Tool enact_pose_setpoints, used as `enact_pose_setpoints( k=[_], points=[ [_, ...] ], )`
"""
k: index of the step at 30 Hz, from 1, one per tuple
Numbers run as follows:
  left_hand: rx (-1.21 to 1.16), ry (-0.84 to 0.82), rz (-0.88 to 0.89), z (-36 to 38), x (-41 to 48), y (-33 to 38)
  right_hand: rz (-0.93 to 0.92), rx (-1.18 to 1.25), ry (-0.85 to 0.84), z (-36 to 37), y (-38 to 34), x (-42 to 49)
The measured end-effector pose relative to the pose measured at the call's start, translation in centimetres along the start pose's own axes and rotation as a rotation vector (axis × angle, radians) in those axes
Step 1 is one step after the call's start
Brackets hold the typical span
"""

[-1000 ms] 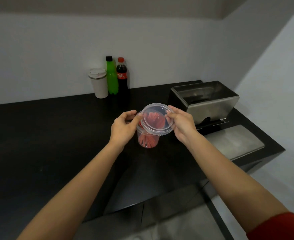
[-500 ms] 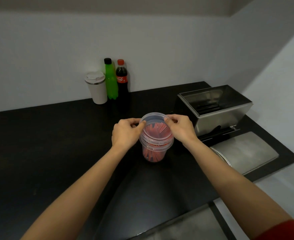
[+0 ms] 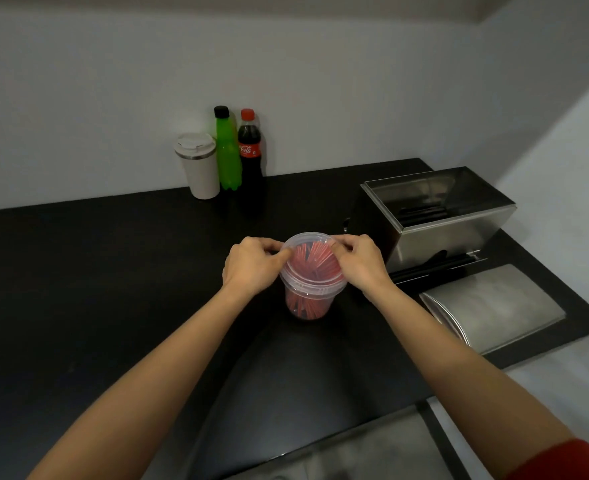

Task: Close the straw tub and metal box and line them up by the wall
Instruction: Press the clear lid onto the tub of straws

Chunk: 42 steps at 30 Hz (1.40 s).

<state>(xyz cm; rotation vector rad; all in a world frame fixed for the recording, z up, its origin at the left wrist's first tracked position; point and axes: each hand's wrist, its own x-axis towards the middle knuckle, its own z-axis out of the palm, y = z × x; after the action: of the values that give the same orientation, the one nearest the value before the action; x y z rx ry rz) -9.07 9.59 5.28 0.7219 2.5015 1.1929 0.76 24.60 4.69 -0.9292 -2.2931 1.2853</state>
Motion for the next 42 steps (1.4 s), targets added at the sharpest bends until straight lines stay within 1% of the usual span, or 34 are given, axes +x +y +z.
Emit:
enact_pose_setpoints(
  k=[2,5,10,13,16,18,22,24,26,28,31,34,37,42],
  points=[
    [-0.024,-0.007,0.004,0.2,-0.2,-0.3,-0.018,-0.007,0.027,0.2,0.2,-0.2],
    [-0.031,0.031,0.038,0.5,-0.6,-0.4,-0.035,-0.018,0.037,0.3,0.5,-0.4],
    [0.116,0.191,0.155,1.4,-1.6,-0.3,-0.064,-0.047,0.093,1.0,0.8,-0.4],
    [0.189,0.221,0.201,1.4,-1.7,-0.2,-0.069,-0.053,0.123,1.3,1.0,-0.5],
    [0.232,0.216,0.211,1.4,-1.7,-0.2,-0.075,-0.085,0.120,1.3,1.2,-0.3],
    [0.210,0.182,0.181,1.3,-1.3,-0.1,-0.076,-0.098,0.100,1.2,1.3,-0.2],
    [0.018,0.033,0.005,0.7,0.0,0.2,-0.022,-0.039,0.016,0.9,1.2,0.2],
    [-0.069,0.002,-0.061,0.7,0.7,0.4,0.056,0.054,-0.057,0.7,1.1,0.5],
    [-0.151,0.008,-0.110,0.9,1.3,0.5,0.145,0.159,-0.144,0.5,0.9,0.6],
    [-0.223,0.000,-0.169,1.4,1.8,0.8,0.220,0.196,-0.204,0.4,0.6,1.0],
    [-0.267,-0.024,-0.246,1.9,2.4,1.2,0.288,0.202,-0.184,0.7,0.4,1.6],
    [-0.305,-0.048,-0.289,2.1,2.5,1.3,0.281,0.167,-0.147,1.0,0.5,1.9],
    [-0.332,-0.071,-0.300,2.2,2.5,1.3,0.287,0.152,-0.143,1.1,0.5,2.1],
    [-0.341,-0.061,-0.297,2.4,2.5,1.2,0.311,0.165,-0.184,1.2,0.7,2.5]
  ],
)
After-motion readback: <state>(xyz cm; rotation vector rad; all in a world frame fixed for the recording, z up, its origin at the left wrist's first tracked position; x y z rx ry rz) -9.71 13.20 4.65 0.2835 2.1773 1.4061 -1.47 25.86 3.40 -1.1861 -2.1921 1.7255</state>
